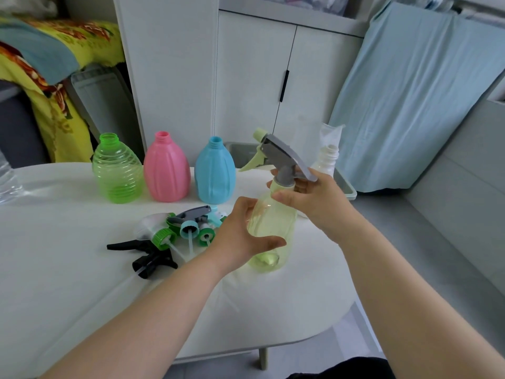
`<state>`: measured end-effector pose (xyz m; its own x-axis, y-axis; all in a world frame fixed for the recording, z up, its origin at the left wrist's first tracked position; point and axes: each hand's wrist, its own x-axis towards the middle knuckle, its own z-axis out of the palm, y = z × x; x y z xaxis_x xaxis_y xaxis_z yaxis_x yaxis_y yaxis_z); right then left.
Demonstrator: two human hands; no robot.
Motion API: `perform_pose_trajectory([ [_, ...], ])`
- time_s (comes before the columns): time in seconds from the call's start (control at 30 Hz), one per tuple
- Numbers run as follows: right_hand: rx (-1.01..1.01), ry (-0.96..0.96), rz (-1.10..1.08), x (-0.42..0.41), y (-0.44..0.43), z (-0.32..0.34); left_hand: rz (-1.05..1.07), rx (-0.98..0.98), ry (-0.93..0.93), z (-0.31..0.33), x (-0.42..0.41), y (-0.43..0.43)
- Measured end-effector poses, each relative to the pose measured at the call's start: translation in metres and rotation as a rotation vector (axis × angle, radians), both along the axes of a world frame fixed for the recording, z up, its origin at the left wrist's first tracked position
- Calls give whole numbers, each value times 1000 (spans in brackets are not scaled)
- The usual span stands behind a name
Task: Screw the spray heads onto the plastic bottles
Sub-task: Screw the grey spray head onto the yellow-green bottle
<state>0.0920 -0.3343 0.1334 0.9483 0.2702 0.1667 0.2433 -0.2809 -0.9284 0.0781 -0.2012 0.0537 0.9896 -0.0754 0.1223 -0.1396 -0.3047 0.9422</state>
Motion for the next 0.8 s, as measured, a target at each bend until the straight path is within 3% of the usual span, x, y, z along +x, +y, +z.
perform_pose_trajectory([
  [0.23, -51, -184, -227, -6, 20, -15, 47, 27, -12, -1, -3, -4],
  [0.47, -50, -179, -55, -20, -1, -15, 35, 21, -53, -1, -4, -4],
  [0.7, 81, -193, -278, -11, 8, -20, 34, 48, -23, -1, -2, -4],
  [0.8, 82, -166, -194, -12, 8, -23, 20, 33, -22, -1, -1, -3],
])
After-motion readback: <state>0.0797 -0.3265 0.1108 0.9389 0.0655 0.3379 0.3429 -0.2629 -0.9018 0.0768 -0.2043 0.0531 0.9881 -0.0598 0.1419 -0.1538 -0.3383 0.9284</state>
